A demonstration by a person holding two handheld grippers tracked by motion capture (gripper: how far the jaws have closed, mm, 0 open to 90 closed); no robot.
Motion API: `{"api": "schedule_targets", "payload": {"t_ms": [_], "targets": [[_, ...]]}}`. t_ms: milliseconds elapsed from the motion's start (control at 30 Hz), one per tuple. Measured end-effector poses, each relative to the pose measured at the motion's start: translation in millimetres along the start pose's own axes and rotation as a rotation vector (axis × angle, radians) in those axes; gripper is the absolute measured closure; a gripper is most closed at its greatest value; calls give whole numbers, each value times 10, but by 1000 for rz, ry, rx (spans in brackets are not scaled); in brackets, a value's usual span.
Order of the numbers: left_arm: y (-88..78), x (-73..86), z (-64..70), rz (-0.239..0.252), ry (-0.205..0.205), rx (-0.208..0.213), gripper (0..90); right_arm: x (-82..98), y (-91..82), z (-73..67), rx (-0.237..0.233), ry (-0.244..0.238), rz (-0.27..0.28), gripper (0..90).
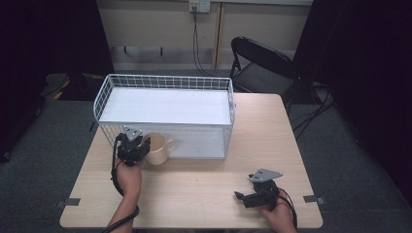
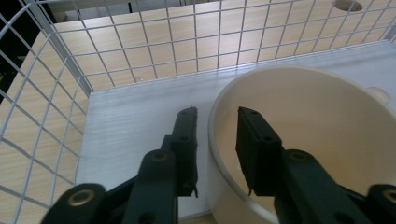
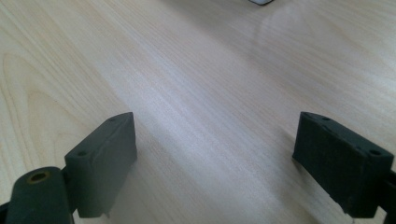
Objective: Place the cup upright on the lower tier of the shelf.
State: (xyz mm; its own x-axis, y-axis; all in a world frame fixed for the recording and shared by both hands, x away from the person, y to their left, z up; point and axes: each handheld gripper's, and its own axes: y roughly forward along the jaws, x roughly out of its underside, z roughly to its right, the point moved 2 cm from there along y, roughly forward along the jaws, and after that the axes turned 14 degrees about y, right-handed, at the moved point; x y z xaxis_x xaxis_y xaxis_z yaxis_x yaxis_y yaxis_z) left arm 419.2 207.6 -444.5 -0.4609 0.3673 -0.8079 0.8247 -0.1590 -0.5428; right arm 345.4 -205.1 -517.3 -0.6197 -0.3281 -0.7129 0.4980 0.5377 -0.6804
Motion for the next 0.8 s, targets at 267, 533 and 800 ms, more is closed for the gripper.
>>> {"api": "schedule_targets", "payload": {"t_ms": [267, 533, 800], "targets": [[-51, -3, -34, -2, -12, 29, 517, 0, 0, 0, 0, 0, 0, 124], [-171, -47, -47, 23, 3, 58, 416, 0, 0, 0, 0, 0, 0, 124], [-300, -52, -43, 26, 28, 105, 361, 0, 0, 0, 0, 0, 0, 124]]}}
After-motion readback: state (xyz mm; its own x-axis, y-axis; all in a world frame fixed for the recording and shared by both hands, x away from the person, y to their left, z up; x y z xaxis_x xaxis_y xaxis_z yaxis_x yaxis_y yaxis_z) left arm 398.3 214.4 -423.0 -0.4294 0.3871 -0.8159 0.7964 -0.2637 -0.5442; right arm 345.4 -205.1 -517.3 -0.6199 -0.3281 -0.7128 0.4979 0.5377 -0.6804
